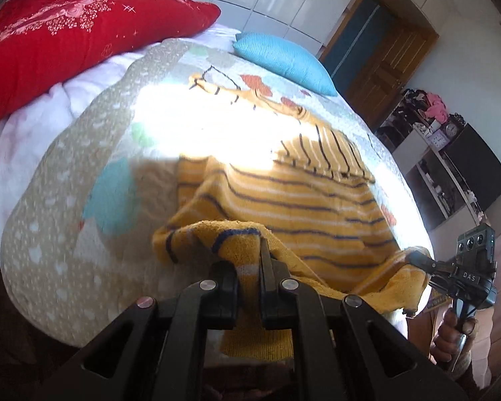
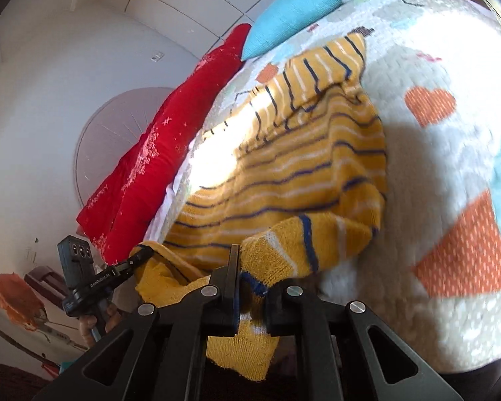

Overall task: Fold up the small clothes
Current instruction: 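Lift the hem with both tools and fold it toward the collar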

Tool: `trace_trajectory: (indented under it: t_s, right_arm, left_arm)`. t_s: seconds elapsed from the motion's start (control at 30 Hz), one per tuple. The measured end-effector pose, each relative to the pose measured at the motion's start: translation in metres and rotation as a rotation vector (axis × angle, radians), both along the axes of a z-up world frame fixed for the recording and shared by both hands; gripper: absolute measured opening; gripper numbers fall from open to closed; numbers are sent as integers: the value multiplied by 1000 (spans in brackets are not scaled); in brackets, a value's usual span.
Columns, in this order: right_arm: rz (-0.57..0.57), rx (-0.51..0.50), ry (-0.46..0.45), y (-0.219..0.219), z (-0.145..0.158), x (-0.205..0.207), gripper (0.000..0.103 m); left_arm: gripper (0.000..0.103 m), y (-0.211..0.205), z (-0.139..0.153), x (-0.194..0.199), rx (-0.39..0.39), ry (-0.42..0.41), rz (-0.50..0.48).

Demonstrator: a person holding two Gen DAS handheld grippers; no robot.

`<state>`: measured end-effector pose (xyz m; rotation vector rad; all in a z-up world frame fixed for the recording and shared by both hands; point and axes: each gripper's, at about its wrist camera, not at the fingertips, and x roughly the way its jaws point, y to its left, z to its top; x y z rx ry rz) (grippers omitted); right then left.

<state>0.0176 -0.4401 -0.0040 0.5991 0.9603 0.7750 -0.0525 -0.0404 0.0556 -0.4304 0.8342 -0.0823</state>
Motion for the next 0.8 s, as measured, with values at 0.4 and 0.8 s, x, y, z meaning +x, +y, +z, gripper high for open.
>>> trace_trajectory:
  t_s: [0.4, 0.8]
  right_arm:
    - [-83, 32, 24, 36, 25, 152, 12]
    - [-210, 348, 349, 19, -52, 261, 34]
  left_arm:
    - [8, 36, -4, 160, -160, 61, 63]
    - [33, 90, -49, 239, -488, 153, 164]
